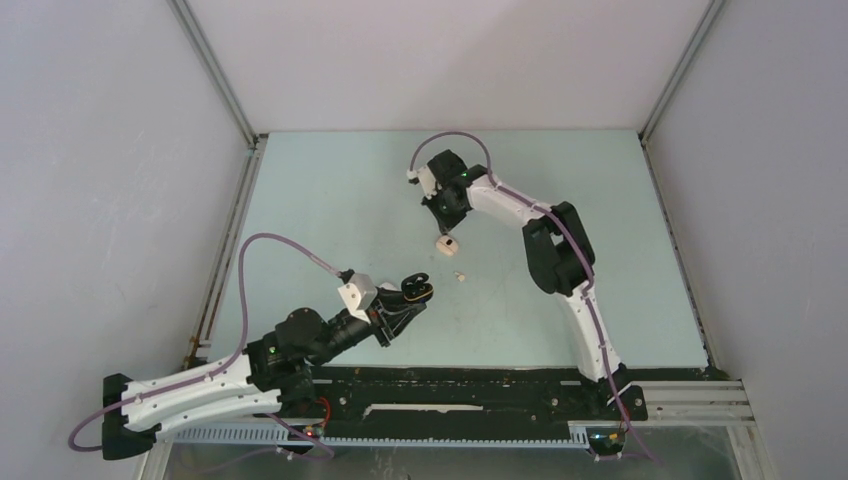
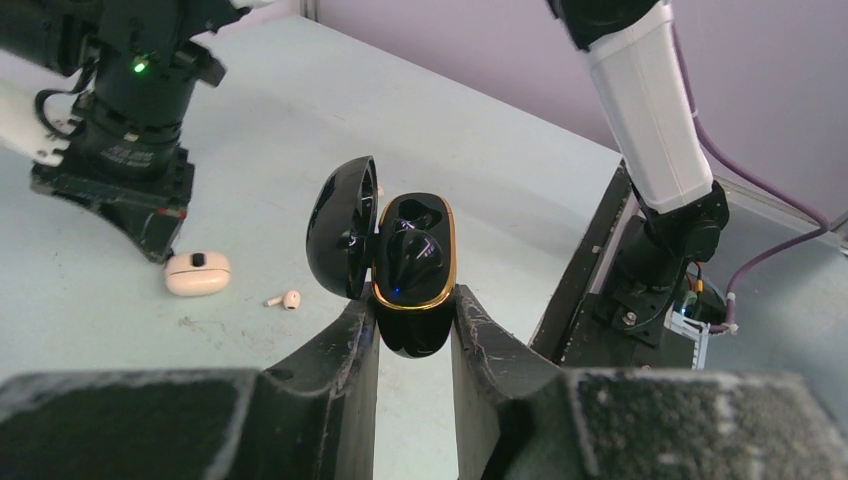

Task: Insert the wireless bluetooth earbuds into the charging case
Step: Pick up the earbud from the center of the board.

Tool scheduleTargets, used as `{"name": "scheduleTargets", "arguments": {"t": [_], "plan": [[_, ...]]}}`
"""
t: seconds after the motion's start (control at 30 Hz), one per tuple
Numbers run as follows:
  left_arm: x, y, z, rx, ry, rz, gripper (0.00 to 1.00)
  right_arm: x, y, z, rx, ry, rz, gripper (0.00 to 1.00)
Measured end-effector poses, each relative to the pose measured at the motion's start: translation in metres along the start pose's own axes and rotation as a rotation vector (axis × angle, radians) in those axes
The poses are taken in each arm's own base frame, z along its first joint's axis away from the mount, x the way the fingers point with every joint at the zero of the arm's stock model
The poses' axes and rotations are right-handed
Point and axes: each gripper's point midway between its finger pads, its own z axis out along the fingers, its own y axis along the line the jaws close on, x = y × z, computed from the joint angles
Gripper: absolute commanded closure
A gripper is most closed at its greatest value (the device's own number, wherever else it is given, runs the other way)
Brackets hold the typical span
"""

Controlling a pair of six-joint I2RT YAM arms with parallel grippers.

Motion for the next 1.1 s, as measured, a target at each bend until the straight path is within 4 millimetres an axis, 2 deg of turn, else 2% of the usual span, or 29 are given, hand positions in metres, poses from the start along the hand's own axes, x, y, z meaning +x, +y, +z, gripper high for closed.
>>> {"name": "scheduleTargets", "arguments": {"t": [0.07,0.13,0.2,0.3,0.37,0.5,0.67,0.8,0.87,0.97,1.03,1.1], "plan": [[0.0,0.001,0.001,-0.007,-0.01,-0.001,0.97,0.006,-0.003,-0.013,-0.004,-0.001,-0.015,1.0],[0.002,0.004,0.002,-0.019,-0.014,-0.002,0.97,0.012,-0.008,-0.037,0.001,-0.024,-0.039,1.0],[0.009,0.007,0.005,-0.035,-0.008,-0.001,0.97,0.012,-0.012,-0.067,0.011,-0.074,-0.075,1.0],[0.022,0.012,0.01,-0.059,0.01,0.003,0.97,0.002,-0.016,-0.117,0.038,-0.195,-0.125,1.0],[0.028,0.013,0.013,-0.067,0.021,0.002,0.97,-0.008,-0.014,-0.147,0.049,-0.287,-0.16,1.0],[0.033,0.013,0.019,-0.077,0.027,-0.014,0.97,-0.019,-0.006,-0.194,0.063,-0.416,-0.236,1.0],[0.025,0.012,0.024,-0.074,-0.009,-0.028,0.97,-0.02,0.004,-0.252,0.092,-0.528,-0.339,1.0],[0.023,0.01,0.028,-0.071,-0.025,-0.03,0.97,-0.025,0.016,-0.313,0.13,-0.652,-0.429,1.0],[0.022,0.01,0.03,-0.069,-0.028,-0.029,0.97,-0.025,0.024,-0.342,0.159,-0.712,-0.492,1.0],[0.02,0.009,0.032,-0.063,-0.04,-0.025,0.97,-0.016,0.054,-0.383,0.195,-0.836,-0.64,1.0],[0.017,0.008,0.032,-0.059,-0.051,-0.024,0.97,-0.004,0.08,-0.4,0.212,-0.919,-0.762,1.0],[0.014,0.007,0.033,-0.051,-0.063,-0.021,0.97,0.015,0.113,-0.405,0.218,-1.005,-0.918,1.0]]}}
